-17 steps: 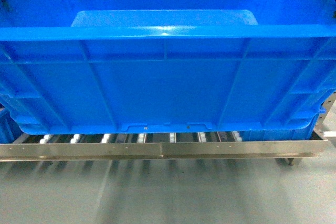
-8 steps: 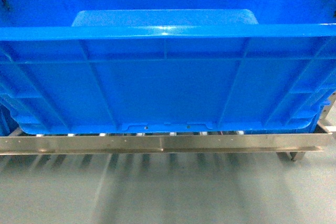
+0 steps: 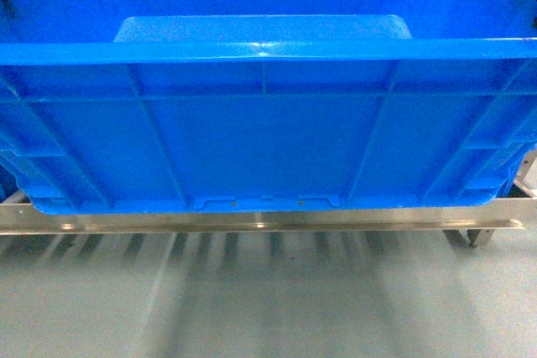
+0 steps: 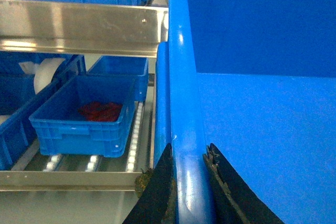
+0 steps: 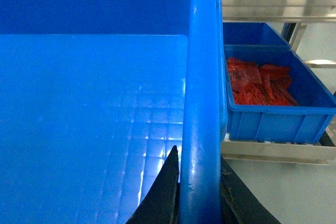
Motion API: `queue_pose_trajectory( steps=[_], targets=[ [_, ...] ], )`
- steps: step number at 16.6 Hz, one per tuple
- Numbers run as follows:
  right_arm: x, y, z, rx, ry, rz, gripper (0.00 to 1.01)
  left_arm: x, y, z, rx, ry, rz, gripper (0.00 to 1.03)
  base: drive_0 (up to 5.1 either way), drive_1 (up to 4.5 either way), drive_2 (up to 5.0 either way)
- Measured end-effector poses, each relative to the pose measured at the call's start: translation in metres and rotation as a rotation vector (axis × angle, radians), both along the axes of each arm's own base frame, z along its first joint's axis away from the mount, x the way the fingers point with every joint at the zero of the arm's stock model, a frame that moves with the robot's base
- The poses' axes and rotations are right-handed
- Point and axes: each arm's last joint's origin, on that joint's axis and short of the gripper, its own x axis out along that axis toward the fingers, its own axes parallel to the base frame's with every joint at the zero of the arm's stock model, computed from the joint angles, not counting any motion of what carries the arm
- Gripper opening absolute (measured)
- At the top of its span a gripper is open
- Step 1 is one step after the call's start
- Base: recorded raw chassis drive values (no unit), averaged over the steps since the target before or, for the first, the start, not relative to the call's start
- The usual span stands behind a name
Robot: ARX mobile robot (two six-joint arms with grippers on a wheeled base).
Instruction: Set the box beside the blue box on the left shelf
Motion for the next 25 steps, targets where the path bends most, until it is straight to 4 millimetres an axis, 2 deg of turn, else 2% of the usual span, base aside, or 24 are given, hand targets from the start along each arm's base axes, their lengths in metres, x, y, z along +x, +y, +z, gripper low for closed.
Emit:
queue_pose_trajectory(
  steps=[25],
  targets=[
    [0.0000,0.0000,-0.0003,0.000,0.001,0.000,0.10,0.0000,0.0000,-0.0002,-0.001,0.002,0.000,0.09,0.0,0.00,0.0]
  ],
)
